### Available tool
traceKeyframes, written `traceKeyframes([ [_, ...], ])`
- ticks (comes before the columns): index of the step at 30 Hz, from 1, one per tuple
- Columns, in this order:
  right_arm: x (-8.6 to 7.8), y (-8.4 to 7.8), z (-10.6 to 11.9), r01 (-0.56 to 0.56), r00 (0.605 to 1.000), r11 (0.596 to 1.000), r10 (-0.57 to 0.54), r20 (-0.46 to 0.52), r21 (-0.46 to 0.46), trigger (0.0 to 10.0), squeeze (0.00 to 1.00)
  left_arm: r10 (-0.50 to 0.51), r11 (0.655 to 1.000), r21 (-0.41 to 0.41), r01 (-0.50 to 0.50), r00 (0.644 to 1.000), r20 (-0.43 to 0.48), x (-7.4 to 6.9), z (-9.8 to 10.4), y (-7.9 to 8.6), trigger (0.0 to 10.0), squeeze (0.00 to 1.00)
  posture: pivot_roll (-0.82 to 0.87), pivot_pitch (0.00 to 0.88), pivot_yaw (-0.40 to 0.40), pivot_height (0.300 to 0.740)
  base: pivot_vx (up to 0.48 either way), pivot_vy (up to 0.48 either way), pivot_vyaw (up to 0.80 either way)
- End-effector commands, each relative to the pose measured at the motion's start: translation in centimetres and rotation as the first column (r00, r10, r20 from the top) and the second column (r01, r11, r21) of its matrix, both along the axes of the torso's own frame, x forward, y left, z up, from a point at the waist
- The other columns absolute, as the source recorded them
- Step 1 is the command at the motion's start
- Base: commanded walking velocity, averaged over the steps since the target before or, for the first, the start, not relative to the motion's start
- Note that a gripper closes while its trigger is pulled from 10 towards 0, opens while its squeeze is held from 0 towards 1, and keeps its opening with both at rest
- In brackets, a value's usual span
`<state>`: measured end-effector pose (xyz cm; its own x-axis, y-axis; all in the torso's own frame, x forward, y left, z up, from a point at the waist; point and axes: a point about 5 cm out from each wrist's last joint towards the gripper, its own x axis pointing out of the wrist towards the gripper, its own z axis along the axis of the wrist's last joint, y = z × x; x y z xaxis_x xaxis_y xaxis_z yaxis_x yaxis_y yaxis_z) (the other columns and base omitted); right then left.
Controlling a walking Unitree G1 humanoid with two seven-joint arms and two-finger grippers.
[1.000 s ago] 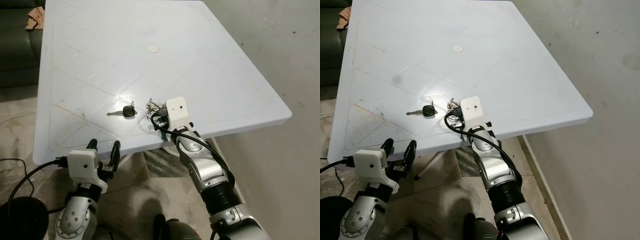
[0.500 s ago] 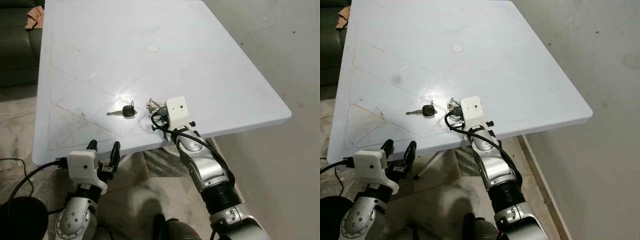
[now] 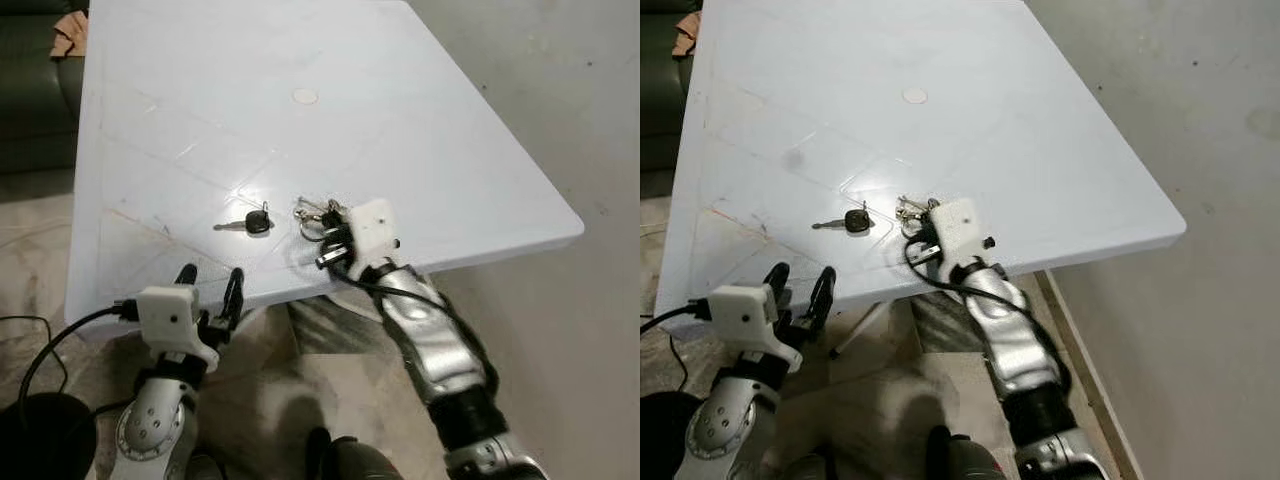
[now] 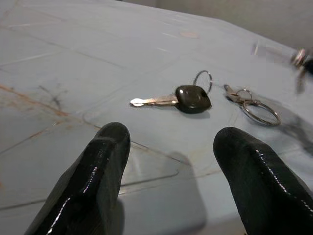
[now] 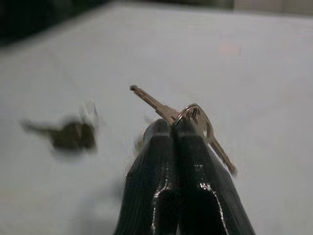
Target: Hang keys on a hook
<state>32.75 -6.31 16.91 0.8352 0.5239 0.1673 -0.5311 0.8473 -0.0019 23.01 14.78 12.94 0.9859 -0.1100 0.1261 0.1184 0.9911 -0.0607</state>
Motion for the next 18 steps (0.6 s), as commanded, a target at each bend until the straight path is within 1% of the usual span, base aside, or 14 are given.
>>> traceKeyframes([
  [1, -0.2, -0.5, 0.6, -0.029, 0.999, 0.998, 0.027, 0.033, 0.05, 10.0, 0.0, 0.001, 1.0, -0.001, -0.001, 1.0, -0.021, -0.1, -0.6, 0.0, 10.0, 0.0, 0.05, 0.192, -0.137, 0.74, 0.0, 0.0, 0.0],
  [3, -0.7, -1.4, 1.1, -0.062, 0.996, 0.991, 0.055, 0.064, 0.118, 10.0, 0.0, 0.001, 1.0, -0.004, -0.001, 1.0, -0.011, 0.4, -0.4, 0.0, 10.0, 0.0, 0.04, 0.186, -0.136, 0.74, 0.0, 0.0, 0.0],
  [5, -0.8, -1.7, 1.1, -0.064, 0.996, 0.99, 0.055, 0.072, 0.127, 10.0, 0.0, 0.0, 1.0, -0.005, 0.0, 1.0, -0.01, 0.5, -0.4, -0.1, 10.0, 0.0, 0.04, 0.175, -0.133, 0.74, 0.0, 0.0, 0.0],
  [7, -1.1, -2.5, 1.0, -0.047, 0.995, 0.991, 0.035, 0.095, 0.127, 10.0, 0.0, 0.01, 1.0, 0.0, -0.01, 1.0, -0.003, 0.8, -0.4, 0.0, 10.0, 0.0, 0.04, 0.167, -0.129, 0.74, 0.0, 0.0, 0.0],
  [8, -1.1, -2.5, 1.0, -0.047, 0.995, 0.991, 0.035, 0.095, 0.127, 10.0, 0.0, 0.01, 1.0, 0.0, -0.01, 1.0, -0.003, 0.8, -0.4, 0.0, 10.0, 0.0, 0.04, 0.167, -0.129, 0.74, 0.0, 0.0, 0.0],
  [9, -1.3, -2.8, 0.8, -0.048, 0.995, 0.989, 0.035, 0.092, 0.137, 10.0, 0.0, 0.022, 1.0, 0.0, -0.022, 1.0, 0.001, 1.0, -0.3, 0.2, 10.0, 0.0, 0.03, 0.156, -0.123, 0.74, 0.0, 0.0, 0.0],
  [11, -1.4, -3.3, 0.6, -0.043, 0.995, 0.988, 0.03, 0.094, 0.147, 10.0, 0.0, 0.055, 0.998, 0.005, -0.055, 0.998, -0.002, 1.2, -0.4, 0.7, 10.0, 0.0, 0.03, 0.143, -0.115, 0.74, 0.0, 0.0, 0.0],
  [13, -1.5, -3.8, 0.3, -0.024, 0.996, 0.99, 0.011, 0.093, 0.141, 10.0, 0.0, 0.088, 0.996, -0.028, -0.088, 0.996, -0.007, 1.5, -0.5, 1.4, 10.0, 0.0, 0.03, 0.13, -0.108, 0.74, 0.0, 0.0, 0.0],
  [16, -1.3, -5.0, -0.3, 0.038, 0.995, 0.99, -0.05, 0.082, 0.133, 10.0, 0.0, 0.152, 0.987, -0.042, -0.152, 0.988, -0.018, 2.0, -0.6, 2.8, 10.0, 0.0, 0.02, 0.108, -0.094, 0.74, 0.0, 0.0, 0.0],
  [18, -1.3, -5.3, -0.5, 0.056, 0.995, 0.99, -0.067, 0.081, 0.127, 10.0, 0.0, 0.169, 0.984, -0.049, -0.17, 0.985, -0.015, 2.1, -0.6, 3.2, 10.0, 0.0, 0.02, 0.1, -0.088, 0.74, 0.0, 0.0, 0.0],
])
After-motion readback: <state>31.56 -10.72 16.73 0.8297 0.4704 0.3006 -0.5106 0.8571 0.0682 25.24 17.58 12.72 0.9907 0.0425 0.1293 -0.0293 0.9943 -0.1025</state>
